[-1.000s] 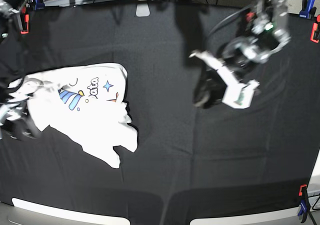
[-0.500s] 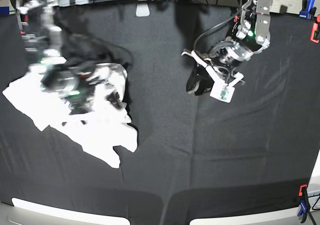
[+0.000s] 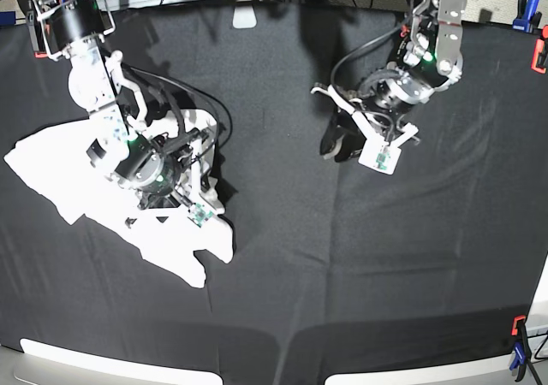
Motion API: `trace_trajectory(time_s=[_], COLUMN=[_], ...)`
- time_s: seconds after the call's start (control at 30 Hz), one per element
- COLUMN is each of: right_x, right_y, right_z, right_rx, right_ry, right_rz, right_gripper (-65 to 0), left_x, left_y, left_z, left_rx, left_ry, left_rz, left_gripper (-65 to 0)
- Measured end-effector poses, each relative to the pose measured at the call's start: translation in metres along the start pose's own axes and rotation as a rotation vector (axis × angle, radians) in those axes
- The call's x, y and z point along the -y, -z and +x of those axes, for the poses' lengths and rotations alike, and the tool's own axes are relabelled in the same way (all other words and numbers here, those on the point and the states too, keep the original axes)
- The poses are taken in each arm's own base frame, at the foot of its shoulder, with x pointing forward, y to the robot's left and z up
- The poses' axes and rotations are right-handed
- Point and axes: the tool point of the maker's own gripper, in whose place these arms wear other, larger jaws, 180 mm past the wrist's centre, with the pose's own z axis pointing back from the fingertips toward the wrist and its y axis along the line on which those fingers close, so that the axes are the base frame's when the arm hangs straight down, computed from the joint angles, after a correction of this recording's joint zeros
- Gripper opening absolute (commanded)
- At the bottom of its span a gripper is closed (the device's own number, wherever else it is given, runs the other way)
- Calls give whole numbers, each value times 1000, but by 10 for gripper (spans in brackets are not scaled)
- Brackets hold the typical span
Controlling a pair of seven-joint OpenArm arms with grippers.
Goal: Layout the t-shirt on the table in an organized manner, then fold the t-shirt properly
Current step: 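Grasp the t-shirt edge with the right gripper and shake it out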
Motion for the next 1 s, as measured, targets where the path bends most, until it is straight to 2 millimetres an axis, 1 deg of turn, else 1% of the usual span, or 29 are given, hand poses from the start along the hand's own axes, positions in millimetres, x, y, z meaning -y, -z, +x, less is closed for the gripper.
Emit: trace_trajectory(time_s=[0.03, 0.07, 0.1, 0.17, 0.2, 0.27, 0.37, 0.43, 0.47, 0.53, 0.6, 0.63, 0.7, 0.73, 0.8, 0.87, 0.93, 0.97, 1.0], right_x=[0, 1, 1, 7, 11, 29, 72, 99, 108, 121, 133, 141, 165, 179, 203, 224, 237, 243, 248], right_y=[1, 1, 1, 1, 0, -1, -11, -20, -24, -29, -31, -32, -35, -36, -38, -41, -45, -51, -56], right_z=[-2, -3, -3, -7, -9, -9, 2, 11, 14, 17, 10, 4, -12, -22, -48, -83, -119, -137, -151], right_rx=[-5, -12, -14, -38, -48, -57, -39, -10, 6, 39, 36, 28, 12, 0, -46, -105, -167, -204, -230], right_ry=[5, 5, 4, -27, -33, -10, 29, 64, 91, 159, 207, 231, 292, 330, 409, 476, 533, 548, 566], right_rz=[-2, -3, -5, -40, -63, -153, -331, -397, -411, -413, -425, -441, -483, -509, -544, -578, -602, -619, -635], right_gripper=[-432, -465, -514, -632, -650, -650, -650, -650, -650, -650, -650, -650, -650, -650, -650, -650, -650, -650, -650], left_x=[0, 0, 0, 0, 0, 0, 0, 0, 0, 0, 0, 0, 0, 0, 0, 1, 1, 1, 1], left_y=[0, 0, 0, 0, 0, 0, 0, 0, 0, 0, 0, 0, 0, 0, 0, 0, 0, 0, 0], left_z=[0, 0, 0, 0, 0, 0, 0, 0, -1, -1, -1, -1, -1, -1, 0, 0, 1, 1, 1], left_rx=[-1, 0, -1, 0, 0, 0, -1, -1, -3, -2, -2, -3, -3, -3, -2, 2, 5, 5, 6], left_ry=[0, 0, 0, 0, 0, 0, 0, 1, 4, 4, 4, 4, 4, 5, 4, -6, -10, -10, -13], left_rz=[0, 0, 0, 0, 0, 0, 0, 1, 2, 2, 2, 2, 2, 2, 1, -3, -5, -5, -7], left_gripper=[-520, -520, -520, -520, -520, -520, -520, -520, -520, -520, -520, -520, -520, -520, -520, -520, -520, -520, -520])
